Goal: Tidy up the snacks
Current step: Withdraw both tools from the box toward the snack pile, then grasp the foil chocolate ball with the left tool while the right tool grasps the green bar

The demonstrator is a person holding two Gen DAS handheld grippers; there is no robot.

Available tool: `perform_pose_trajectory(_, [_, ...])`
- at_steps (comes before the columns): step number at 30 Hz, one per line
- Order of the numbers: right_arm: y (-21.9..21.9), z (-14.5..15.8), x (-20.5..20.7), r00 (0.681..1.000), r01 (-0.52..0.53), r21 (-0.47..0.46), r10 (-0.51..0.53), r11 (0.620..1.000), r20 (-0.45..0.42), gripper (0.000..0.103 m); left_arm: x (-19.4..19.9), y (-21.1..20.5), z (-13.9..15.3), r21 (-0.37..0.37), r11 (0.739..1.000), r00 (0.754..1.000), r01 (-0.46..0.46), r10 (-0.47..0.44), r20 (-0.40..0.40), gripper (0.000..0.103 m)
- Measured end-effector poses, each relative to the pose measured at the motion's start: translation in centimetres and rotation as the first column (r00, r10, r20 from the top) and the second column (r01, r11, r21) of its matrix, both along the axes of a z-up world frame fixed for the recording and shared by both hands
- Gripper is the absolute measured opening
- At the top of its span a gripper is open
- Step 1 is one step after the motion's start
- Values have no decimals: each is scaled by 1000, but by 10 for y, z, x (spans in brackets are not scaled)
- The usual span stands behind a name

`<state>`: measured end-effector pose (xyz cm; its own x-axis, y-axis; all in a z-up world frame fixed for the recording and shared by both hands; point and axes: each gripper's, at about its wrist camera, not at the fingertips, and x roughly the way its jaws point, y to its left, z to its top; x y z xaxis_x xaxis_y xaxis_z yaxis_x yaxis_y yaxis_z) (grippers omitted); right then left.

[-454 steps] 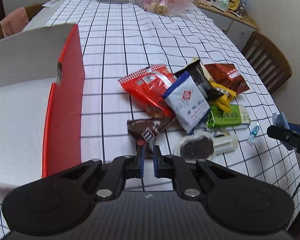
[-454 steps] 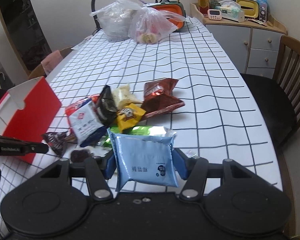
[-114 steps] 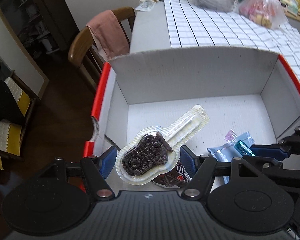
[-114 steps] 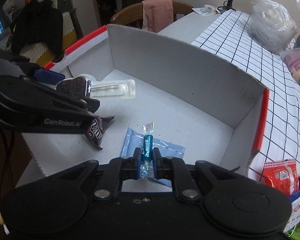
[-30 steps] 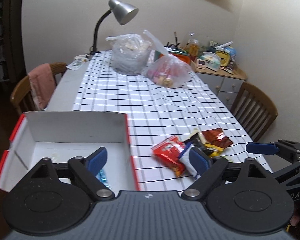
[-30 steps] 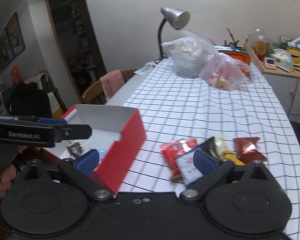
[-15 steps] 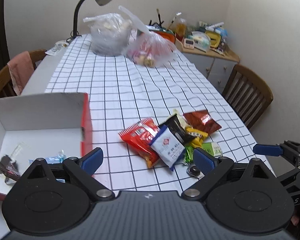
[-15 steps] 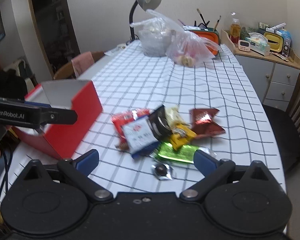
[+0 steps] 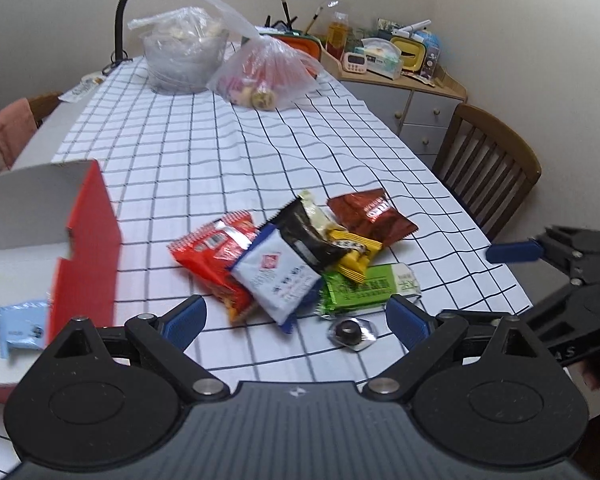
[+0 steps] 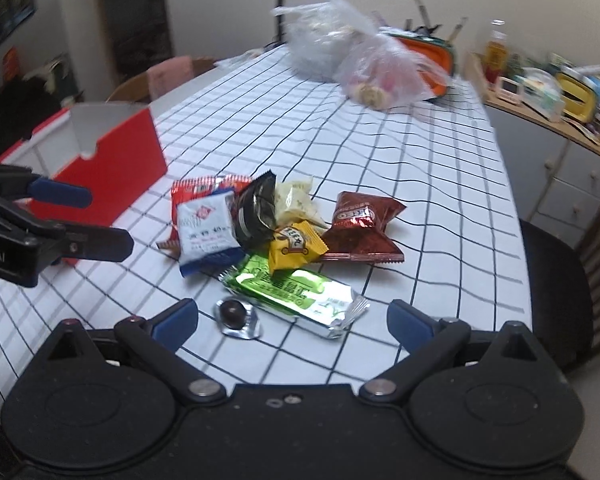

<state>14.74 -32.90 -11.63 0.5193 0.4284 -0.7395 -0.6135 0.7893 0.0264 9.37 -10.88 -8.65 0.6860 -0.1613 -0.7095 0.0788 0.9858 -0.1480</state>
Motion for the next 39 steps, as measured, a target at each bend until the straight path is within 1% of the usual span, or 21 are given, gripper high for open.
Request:
perform_pose_trajectory(4, [-5, -14, 26, 994, -107, -42, 106, 993, -24, 100, 8, -19, -12, 3, 1000, 1000, -2, 2, -22, 97])
perform_pose_trajectory(7, [-5, -27, 44, 981, -192, -81, 189, 978, -52, 97, 12, -35, -22, 19, 1000, 999, -8, 9, -42, 97])
perform_pose_trajectory(10, [-3, -38, 58, 958, -282, -106, 274, 954, -81, 92, 18, -49, -33, 42, 999, 997, -9, 12, -70, 97])
perform_pose_trajectory(14, [3, -49, 70, 921, -387, -136, 377, 912, -98, 87, 27, -64, -48, 65, 998, 994, -20, 26, -106, 97])
perform_pose_trajectory(17, [9, -56, 77, 898, -439, -154, 427, 885, -104, 84, 34, -72, -59, 86, 996, 991, -31, 42, -130, 97])
perform_pose_trajectory(22, [14, -67, 88, 873, -487, -154, 472, 860, -122, 78, 42, -77, -73, 110, 993, 985, -53, 70, -156, 96])
perform_pose_trajectory(23, [15, -68, 89, 869, -494, -151, 480, 856, -123, 78, 43, -78, -75, 112, 992, 984, -53, 71, -162, 95])
perform_pose_trajectory(24, [15, -68, 89, 863, -503, -145, 489, 852, -124, 77, 44, -78, -78, 113, 992, 983, -50, 69, -171, 91])
perform_pose_trajectory(26, [16, -69, 90, 855, -518, -137, 504, 844, -123, 77, 48, -80, -82, 122, 991, 980, -48, 70, -185, 86])
perform_pose_trajectory(29, [17, -68, 90, 844, -535, -132, 522, 835, -120, 75, 52, -80, -86, 129, 991, 979, -44, 69, -191, 85])
perform_pose_trajectory(31, [18, -68, 91, 841, -540, -128, 529, 832, -116, 75, 55, -82, -88, 125, 992, 977, -36, 61, -203, 81])
perform_pose_trajectory(33, [17, -68, 92, 839, -543, -127, 533, 830, -107, 73, 55, -83, -89, 131, 991, 979, -26, 51, -198, 77])
perform_pose_trajectory(35, [17, -68, 93, 841, -541, -117, 531, 833, -106, 69, 56, -84, -89, 139, 990, 979, -28, 55, -196, 74])
perform_pose_trajectory(36, [16, -68, 93, 839, -543, -112, 533, 832, -105, 66, 56, -85, -88, 144, 989, 980, -27, 55, -193, 69])
perform_pose_trajectory(39, [16, -67, 89, 834, -552, -106, 543, 827, -99, 57, 54, -86, -87, 159, 987, 981, -18, 48, -189, 61])
